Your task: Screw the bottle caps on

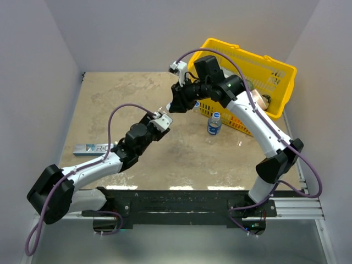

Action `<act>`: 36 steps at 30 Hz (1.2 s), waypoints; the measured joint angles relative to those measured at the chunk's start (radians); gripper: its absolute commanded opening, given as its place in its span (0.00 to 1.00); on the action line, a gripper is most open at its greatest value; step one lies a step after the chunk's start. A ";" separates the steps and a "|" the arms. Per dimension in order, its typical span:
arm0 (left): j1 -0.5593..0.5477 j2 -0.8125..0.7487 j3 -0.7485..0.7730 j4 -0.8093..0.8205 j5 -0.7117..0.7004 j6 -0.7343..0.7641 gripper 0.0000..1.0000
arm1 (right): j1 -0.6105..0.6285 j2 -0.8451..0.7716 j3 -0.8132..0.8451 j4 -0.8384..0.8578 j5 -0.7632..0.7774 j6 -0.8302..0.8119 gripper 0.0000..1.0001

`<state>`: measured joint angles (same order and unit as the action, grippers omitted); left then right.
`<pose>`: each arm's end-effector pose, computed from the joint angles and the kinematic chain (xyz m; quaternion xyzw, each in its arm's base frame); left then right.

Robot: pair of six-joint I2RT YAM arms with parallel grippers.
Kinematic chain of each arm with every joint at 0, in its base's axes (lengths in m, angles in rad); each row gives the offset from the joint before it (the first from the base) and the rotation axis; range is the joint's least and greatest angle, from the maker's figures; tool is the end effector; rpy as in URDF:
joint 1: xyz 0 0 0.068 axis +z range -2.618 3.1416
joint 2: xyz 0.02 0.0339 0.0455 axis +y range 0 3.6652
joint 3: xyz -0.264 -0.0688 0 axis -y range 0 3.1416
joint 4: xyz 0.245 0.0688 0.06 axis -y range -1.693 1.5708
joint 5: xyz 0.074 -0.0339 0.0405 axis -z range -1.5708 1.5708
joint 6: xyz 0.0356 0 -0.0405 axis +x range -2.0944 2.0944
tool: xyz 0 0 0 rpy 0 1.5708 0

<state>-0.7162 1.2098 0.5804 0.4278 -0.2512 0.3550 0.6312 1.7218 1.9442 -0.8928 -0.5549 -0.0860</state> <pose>0.2068 -0.1682 0.2430 0.3241 0.7014 -0.0172 0.6346 0.2853 0.2318 0.4223 -0.4155 0.7690 0.3502 0.3367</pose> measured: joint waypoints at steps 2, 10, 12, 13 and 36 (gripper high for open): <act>-0.004 0.010 0.016 0.016 -0.036 0.003 0.27 | 0.012 0.000 0.025 0.000 0.047 0.042 0.00; -0.002 0.015 0.053 -0.031 -0.041 -0.022 0.99 | 0.029 0.023 0.100 -0.024 0.118 0.054 0.00; -0.001 0.007 0.051 -0.090 -0.025 -0.034 0.99 | 0.036 0.053 0.140 -0.039 0.140 0.011 0.00; 0.002 -0.002 0.050 -0.119 -0.015 -0.043 0.99 | 0.037 0.071 0.164 -0.044 0.153 -0.011 0.00; 0.056 -0.214 0.018 -0.432 0.083 -0.310 0.99 | 0.036 0.321 0.299 -0.150 0.419 -0.222 0.00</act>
<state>-0.6601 0.9955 0.5983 -0.0040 -0.1680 0.0448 0.6674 2.0426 2.2429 -1.0431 -0.1356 -0.3080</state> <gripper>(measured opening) 0.994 0.346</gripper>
